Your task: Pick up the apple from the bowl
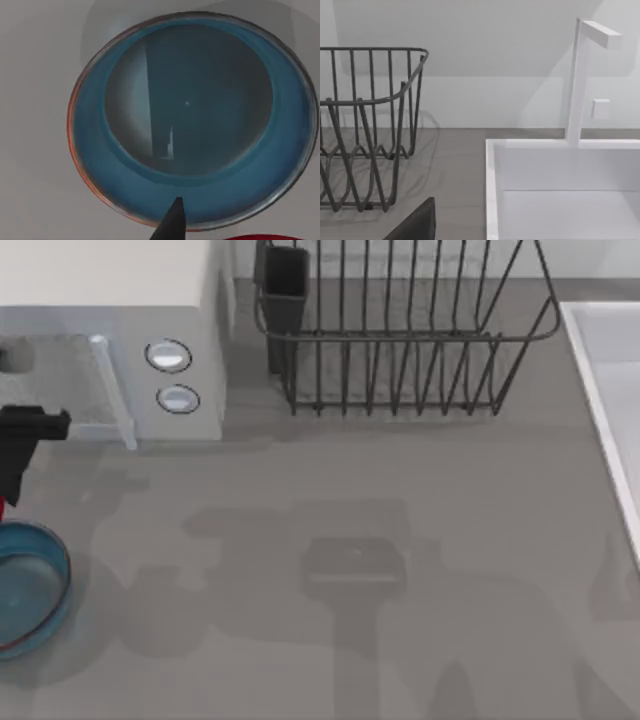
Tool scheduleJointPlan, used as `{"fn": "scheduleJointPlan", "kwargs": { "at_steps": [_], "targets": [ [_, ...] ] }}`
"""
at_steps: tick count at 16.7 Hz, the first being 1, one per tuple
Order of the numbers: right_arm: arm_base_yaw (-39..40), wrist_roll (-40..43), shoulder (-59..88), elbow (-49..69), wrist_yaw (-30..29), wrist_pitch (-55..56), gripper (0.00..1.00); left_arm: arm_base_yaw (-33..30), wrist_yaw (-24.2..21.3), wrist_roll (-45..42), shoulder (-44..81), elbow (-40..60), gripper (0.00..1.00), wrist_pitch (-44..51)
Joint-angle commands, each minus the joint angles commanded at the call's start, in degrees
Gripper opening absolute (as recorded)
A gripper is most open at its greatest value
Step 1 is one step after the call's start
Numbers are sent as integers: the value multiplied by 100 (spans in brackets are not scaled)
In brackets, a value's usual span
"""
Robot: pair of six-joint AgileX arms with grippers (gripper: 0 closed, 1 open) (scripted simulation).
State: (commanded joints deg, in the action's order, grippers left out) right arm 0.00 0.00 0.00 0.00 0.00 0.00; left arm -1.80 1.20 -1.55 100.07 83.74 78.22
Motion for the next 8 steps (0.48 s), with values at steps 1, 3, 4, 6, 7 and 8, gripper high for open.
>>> {"fn": "scheduleJointPlan", "kwargs": {
  "at_steps": [1,3,4,6,7,8],
  "targets": [
    [0,0,0,0,0,0,100,24,1,-12,-16,431,0,462],
    [0,0,0,0,0,0,100,115,1,-63,-58,1278,0,1253],
    [0,0,0,0,0,0,100,178,-1,-99,-85,1659,0,1559],
    [0,0,0,0,0,0,100,317,-5,-182,-129,2267,0,1999],
    [0,0,0,0,0,0,100,384,-7,-223,-139,2481,0,2128],
    [0,0,0,0,0,0,100,440,-9,-257,-141,2636,0,2204]
  ]
}}
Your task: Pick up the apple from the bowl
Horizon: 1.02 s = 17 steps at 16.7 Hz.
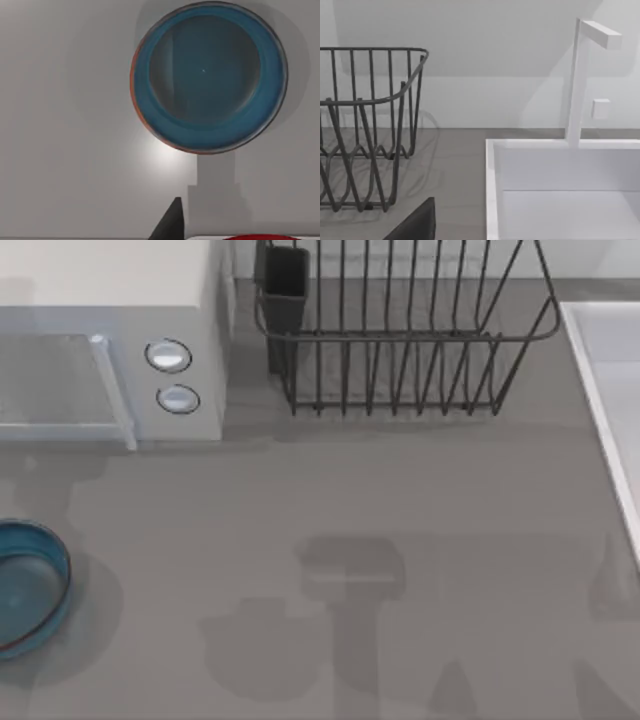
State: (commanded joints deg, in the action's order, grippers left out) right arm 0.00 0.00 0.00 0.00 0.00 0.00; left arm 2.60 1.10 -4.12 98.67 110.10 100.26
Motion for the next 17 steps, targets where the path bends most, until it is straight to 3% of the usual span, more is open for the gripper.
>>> {"fn": "scheduleJointPlan", "kwargs": {
  "at_steps": [9,12,17],
  "targets": [
    [0,0,0,0,0,0,100,-184,-5,172,222,257,0,-15],
    [0,0,0,0,0,0,100,-919,-30,906,817,605,0,-182],
    [0,0,0,0,0,0,100,-2802,-88,2785,2074,1283,0,-664]
  ]
}}
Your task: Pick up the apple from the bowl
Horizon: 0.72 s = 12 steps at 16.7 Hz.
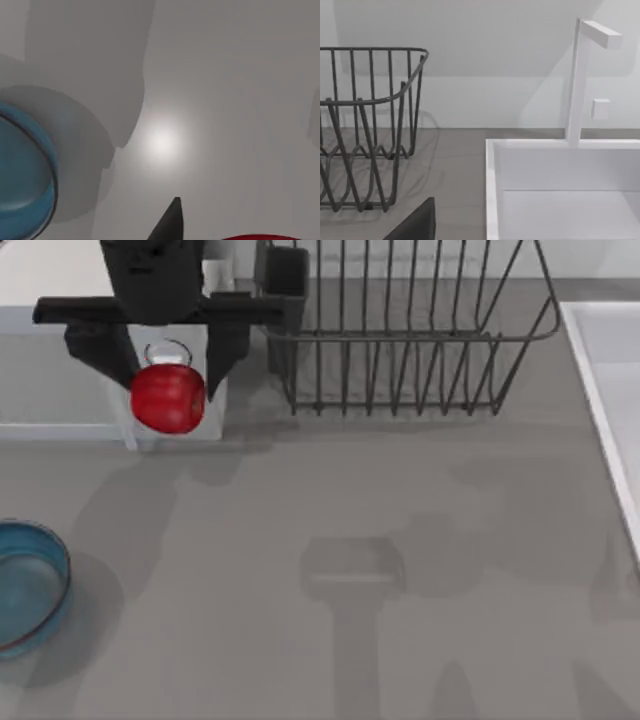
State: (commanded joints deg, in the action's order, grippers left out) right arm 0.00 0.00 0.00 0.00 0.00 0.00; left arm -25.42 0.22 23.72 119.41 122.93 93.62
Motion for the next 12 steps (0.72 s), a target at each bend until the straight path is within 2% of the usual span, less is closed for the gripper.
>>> {"fn": "scheduleJointPlan", "kwargs": {
  "at_steps": [4,12],
  "targets": [
    [0,0,0,0,0,0,100,-967,-36,967,695,340,0,-356],
    [0,0,0,0,0,0,100,-1067,-43,1069,779,132,0,-633]
  ]
}}
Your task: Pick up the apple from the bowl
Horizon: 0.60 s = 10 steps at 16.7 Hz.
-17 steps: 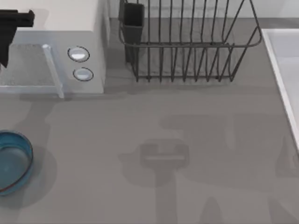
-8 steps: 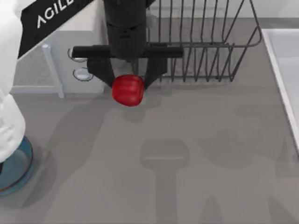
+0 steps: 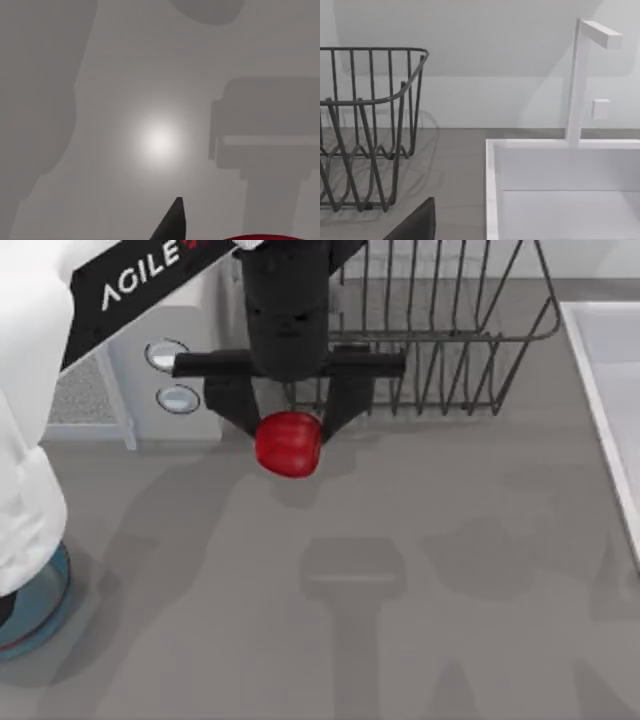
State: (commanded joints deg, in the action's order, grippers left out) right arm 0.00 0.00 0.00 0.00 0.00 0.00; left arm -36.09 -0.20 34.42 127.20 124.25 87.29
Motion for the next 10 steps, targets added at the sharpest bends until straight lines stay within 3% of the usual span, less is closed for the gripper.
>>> {"fn": "scheduleJointPlan", "kwargs": {
  "at_steps": [7,10],
  "targets": [
    [0,0,0,0,0,0,100,2,1,-4,-16,-1906,0,-1910],
    [0,0,0,0,0,0,100,2,2,-4,-19,-2296,0,-2300]
  ]
}}
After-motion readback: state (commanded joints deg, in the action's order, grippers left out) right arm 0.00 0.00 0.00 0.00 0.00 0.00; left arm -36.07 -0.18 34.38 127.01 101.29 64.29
